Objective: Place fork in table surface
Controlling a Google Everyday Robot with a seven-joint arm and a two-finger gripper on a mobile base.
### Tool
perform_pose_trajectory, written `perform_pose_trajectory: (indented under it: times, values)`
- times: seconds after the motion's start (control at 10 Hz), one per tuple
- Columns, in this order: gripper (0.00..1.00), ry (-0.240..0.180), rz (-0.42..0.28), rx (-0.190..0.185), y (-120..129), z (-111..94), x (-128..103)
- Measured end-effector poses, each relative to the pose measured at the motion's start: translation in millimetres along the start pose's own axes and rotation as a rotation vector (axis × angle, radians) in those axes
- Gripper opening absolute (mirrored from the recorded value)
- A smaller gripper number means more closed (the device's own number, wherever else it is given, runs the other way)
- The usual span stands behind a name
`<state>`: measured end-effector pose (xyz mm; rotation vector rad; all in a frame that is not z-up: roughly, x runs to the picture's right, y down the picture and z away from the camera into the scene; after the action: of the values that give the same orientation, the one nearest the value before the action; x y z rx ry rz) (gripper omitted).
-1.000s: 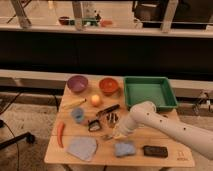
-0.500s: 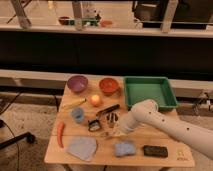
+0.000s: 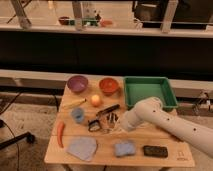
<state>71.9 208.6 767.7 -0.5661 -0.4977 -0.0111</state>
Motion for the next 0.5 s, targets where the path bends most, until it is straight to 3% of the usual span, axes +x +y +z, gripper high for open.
perform_pose_trajectory:
  times: [0.5]
  values:
    - [0.14,-0.016,0.004,0.02,1.9,-21.0,-9.1]
